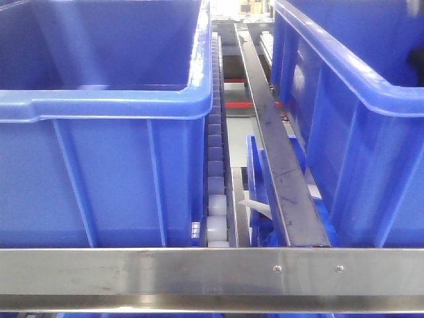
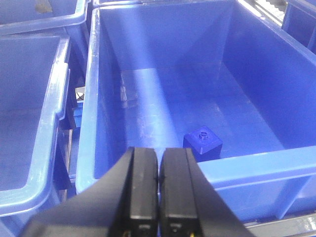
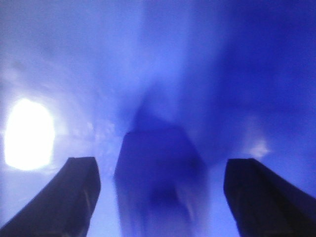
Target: Pick and sort blue part to right shelf
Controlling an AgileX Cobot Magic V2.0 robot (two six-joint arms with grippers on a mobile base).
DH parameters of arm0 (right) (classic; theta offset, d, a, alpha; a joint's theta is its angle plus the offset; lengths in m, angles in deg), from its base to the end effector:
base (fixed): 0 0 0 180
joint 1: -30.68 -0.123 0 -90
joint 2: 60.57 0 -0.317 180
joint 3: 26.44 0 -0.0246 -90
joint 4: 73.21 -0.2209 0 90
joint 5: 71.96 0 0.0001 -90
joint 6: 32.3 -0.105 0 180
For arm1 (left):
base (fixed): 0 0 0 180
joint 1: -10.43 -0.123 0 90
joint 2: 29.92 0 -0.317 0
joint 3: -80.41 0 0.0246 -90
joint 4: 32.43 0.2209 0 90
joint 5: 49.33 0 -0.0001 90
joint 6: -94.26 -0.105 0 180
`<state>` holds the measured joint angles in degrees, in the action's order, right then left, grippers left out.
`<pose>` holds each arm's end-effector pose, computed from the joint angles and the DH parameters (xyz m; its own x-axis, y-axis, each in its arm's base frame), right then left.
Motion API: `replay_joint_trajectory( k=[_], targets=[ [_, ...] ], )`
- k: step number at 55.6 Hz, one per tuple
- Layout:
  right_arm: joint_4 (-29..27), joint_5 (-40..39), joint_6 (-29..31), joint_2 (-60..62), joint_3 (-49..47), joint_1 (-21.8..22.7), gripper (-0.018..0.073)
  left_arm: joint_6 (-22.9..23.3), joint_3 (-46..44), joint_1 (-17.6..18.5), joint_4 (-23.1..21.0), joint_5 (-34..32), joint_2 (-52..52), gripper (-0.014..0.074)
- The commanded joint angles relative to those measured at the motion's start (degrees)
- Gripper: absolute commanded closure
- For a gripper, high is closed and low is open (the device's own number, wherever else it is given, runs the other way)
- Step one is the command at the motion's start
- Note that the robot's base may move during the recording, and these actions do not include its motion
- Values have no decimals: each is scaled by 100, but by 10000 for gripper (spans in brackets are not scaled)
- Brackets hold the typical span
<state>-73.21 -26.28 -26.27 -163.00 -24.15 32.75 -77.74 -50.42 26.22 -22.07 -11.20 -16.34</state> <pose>0.3397 -0.0123 0.3089 -0.8679 -0.0737 -0.4912 -0.0554 0.9971 -0.0519 -0.0165 0.0168 0.3015 -0.1736 0.0524 -0.9834 0.1659 0.9859 0.0232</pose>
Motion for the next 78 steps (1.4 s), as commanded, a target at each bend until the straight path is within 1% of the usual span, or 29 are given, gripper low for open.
replay_joint_trajectory(
  k=[1,6,11,12,17,21,24,30,39,49,55,62,71,78],
  targets=[
    [0,-188,47,752,-70,16,-54,47,-144,23,54,-417,67,471],
    [-56,-213,47,1220,150,9,13,47,-144,23,54,-417,67,471],
    [-80,-254,47,1711,506,9,132,47,-144,23,57,-417,67,471],
    [-80,-275,47,1878,607,9,173,47,-144,23,57,-417,67,471],
    [-98,-362,47,2451,1090,9,299,47,-144,23,67,-414,67,471],
    [-166,-379,47,2959,1534,9,367,47,-144,23,67,-378,67,471],
    [-249,-406,47,3307,1884,9,398,47,-144,23,67,-369,67,471],
    [-393,-582,47,4146,2531,9,410,47,-144,23,80,-369,67,471],
    [-408,-952,47,5698,3565,9,410,47,-144,23,80,-369,67,471],
    [-420,-1019,47,7253,4214,9,410,47,-144,23,80,-369,67,471],
    [-433,-1000,47,7931,4393,9,426,47,-144,23,104,-369,67,471],
    [-462,-963,47,8597,4435,9,512,47,-144,23,104,-369,67,471],
    [-489,-1106,47,9178,4435,9,505,47,-144,23,104,-369,67,471],
    [-489,-1073,47,9261,4435,9,505,47,-144,23,104,-369,67,471]
  ],
)
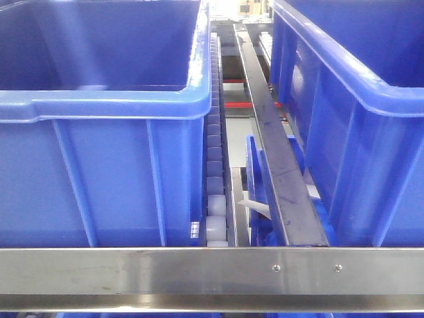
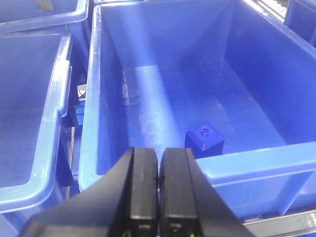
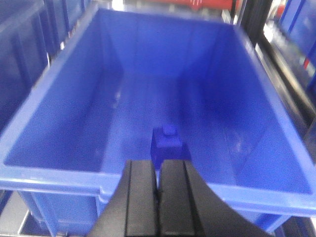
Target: Pick and sort blue part to right shelf
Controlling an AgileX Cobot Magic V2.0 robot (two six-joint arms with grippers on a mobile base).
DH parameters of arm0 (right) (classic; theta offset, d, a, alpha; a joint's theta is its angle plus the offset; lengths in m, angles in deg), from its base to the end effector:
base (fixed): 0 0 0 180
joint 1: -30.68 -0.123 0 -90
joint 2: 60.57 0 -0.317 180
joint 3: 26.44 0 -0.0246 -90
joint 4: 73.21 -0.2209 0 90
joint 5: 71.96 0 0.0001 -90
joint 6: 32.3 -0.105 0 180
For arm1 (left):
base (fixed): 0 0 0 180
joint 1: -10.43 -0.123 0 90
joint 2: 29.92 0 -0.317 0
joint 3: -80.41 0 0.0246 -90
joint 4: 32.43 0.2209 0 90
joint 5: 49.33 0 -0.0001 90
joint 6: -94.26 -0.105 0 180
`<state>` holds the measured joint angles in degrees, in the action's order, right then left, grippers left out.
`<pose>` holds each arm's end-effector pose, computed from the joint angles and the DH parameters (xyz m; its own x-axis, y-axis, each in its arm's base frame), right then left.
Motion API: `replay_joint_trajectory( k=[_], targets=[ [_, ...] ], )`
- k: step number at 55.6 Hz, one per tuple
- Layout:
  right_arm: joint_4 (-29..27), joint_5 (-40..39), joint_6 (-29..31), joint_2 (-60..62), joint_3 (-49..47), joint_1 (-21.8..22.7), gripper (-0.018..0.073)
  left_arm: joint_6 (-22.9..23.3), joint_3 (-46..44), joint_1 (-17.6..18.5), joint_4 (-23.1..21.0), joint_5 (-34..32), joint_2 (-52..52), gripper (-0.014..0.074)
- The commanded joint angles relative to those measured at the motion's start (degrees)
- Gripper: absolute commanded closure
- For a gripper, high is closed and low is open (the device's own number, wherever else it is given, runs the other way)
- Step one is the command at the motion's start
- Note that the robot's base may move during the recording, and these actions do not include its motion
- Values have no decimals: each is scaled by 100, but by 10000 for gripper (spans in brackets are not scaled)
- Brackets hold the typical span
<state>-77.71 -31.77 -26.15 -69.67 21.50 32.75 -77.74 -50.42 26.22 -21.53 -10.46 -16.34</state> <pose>-0.0368 0.0067 0.3008 -0.1235 -0.0428 -0.9914 -0.0200 0.9990 -0.0406 -0.0166 0.0176 0.3003 -0.1840 0.0615 -0.9810 0.1598 0.9866 0.0319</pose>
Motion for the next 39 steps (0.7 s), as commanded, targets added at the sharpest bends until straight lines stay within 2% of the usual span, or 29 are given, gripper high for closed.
replay_joint_trajectory(
  k=[1,28,33,39],
  targets=[
    [-39,-519,35,-72,-130,9,505,47,-144,23,49,-443,67,471],
    [-39,-490,35,-72,-130,9,505,47,-25,13,74,-506,44,471],
    [-39,-490,35,-72,-130,9,505,24,56,-192,51,-853,-8,471],
    [-39,-490,35,-72,-130,9,505,-261,452,-700,-465,-1368,-255,471]
  ],
)
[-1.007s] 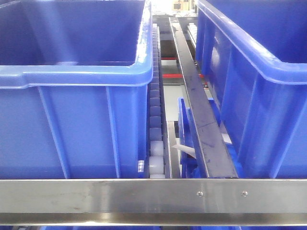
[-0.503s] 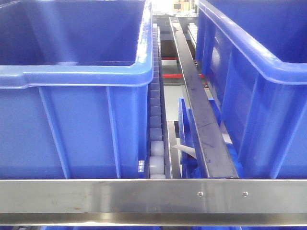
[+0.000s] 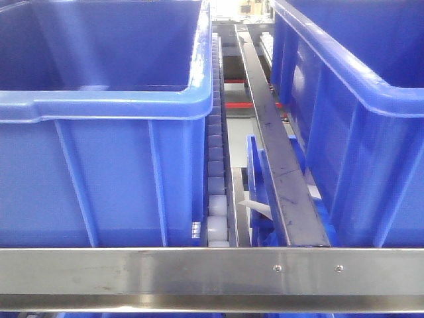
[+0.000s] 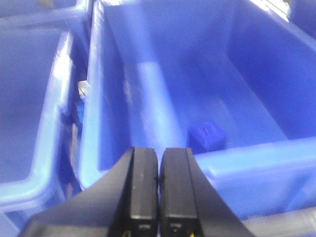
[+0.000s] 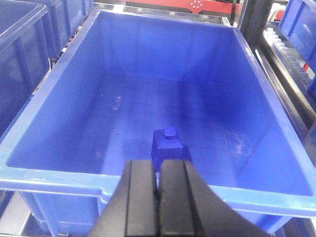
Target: Pick and sort blue part to right shelf
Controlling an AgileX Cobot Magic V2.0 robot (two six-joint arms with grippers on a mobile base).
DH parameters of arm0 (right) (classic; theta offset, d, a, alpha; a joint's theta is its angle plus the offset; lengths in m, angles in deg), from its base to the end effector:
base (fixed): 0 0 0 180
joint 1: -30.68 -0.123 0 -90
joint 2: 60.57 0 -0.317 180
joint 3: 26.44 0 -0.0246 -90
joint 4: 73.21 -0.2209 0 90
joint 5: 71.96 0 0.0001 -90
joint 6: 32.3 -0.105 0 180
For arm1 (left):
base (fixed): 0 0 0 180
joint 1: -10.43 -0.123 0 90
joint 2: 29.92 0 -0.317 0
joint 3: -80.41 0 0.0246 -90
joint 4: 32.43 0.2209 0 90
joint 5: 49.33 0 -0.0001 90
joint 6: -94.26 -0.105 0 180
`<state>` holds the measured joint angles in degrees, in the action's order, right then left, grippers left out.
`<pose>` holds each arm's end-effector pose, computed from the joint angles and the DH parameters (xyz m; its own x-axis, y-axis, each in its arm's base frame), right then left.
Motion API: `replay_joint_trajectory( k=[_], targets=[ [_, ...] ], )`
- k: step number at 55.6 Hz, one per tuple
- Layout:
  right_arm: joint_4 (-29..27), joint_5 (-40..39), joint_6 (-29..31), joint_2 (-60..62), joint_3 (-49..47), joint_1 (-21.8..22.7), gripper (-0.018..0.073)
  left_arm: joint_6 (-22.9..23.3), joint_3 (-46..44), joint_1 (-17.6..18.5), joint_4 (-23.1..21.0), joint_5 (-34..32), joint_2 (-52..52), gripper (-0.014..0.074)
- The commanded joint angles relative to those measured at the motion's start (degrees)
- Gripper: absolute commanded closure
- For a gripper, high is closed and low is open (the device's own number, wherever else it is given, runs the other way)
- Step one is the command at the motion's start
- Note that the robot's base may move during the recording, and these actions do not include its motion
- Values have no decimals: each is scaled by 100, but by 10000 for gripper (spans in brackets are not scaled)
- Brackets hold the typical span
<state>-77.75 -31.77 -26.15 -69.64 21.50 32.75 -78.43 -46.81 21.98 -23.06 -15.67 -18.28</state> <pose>-0.0369 0.0067 0.3008 -0.1229 -0.0423 -0.9915 -0.0203 0.9990 -0.0401 -0.0160 0.0129 0.2904 -0.1307 0.0358 -0.9908 0.1130 0.9934 0.0210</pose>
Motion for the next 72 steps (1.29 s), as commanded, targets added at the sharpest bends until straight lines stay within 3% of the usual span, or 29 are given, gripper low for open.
replay_joint_trajectory(
  k=[1,5,11,23,26,72],
  targets=[
    [-35,-490,35,-76,-130,9,505,-267,202,-387,-416,-964,-114,471],
    [-35,-490,35,-76,-130,9,505,-350,663,-779,-731,-1433,-311,471],
    [-35,-490,35,-76,-130,9,505,-350,1409,-1150,-848,-2051,-543,471],
    [-35,-490,35,-76,-130,9,505,-350,2758,-1274,-1102,-3717,-637,471],
    [-35,-485,35,-76,-130,9,505,-350,2703,-1274,-1153,-3366,-637,471],
    [-35,-490,35,-76,-130,9,505,-350,2731,-1274,-1153,-3527,-626,471]
  ],
)
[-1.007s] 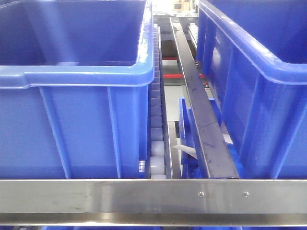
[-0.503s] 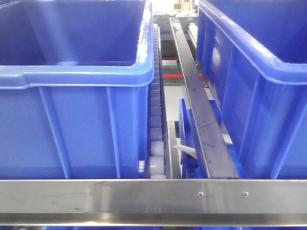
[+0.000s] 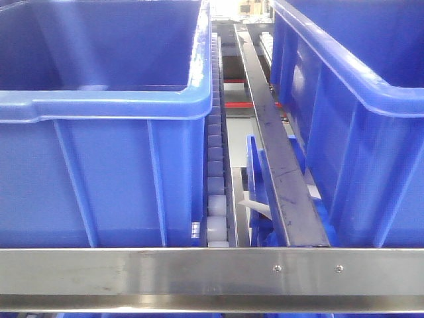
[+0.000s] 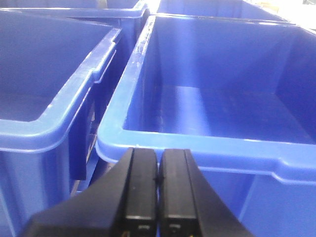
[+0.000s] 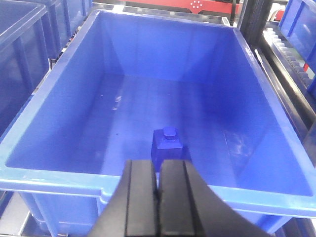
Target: Pick and sort blue part to right shelf
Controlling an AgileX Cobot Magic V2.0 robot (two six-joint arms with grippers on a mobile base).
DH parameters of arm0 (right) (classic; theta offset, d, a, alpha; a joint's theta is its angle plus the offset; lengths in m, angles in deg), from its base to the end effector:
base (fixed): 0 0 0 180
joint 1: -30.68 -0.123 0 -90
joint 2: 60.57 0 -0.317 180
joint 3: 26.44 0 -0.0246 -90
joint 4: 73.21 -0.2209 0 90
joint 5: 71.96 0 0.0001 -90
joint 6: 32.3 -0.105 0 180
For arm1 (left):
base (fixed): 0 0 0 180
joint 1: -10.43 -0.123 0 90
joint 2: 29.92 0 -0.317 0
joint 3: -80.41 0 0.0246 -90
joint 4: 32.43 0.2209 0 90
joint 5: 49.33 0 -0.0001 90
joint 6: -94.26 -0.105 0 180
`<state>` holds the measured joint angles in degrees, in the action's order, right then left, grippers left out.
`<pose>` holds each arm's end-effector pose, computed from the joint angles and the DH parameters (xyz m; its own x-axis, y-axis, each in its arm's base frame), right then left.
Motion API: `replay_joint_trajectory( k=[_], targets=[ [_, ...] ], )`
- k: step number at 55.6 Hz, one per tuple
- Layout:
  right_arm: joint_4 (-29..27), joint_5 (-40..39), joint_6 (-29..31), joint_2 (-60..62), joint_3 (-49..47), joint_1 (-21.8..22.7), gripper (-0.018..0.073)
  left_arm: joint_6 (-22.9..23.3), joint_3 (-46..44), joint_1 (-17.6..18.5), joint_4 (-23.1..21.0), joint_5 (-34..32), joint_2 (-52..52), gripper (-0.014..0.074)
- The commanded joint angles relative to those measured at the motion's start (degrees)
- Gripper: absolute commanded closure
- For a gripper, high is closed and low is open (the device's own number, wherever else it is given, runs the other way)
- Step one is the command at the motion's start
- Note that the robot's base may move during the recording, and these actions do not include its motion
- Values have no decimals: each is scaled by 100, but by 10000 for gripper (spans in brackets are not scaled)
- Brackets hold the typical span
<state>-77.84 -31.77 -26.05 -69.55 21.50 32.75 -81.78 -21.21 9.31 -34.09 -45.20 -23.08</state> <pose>-0.0372 0.0068 0.3008 -0.1212 -0.0429 -0.9917 -0.0214 0.9989 -0.0406 0.0083 -0.0001 0.2048 0.0130 -0.0976 -0.9951 -0.0163 0.9951 -0.0978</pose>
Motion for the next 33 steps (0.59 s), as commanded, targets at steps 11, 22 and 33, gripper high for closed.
replay_joint_trajectory(
  k=[11,22,33],
  targets=[
    [171,-701,-14,-81,-37,15,505,-15,170,-7,-50,-574,-146,471],
    [-371,-2357,-369,-86,1154,9,505,-15,170,-7,-50,-574,-146,471],
    [-307,-3308,-541,52,2195,-70,505,-15,170,-7,-50,-574,-146,471]
  ],
)
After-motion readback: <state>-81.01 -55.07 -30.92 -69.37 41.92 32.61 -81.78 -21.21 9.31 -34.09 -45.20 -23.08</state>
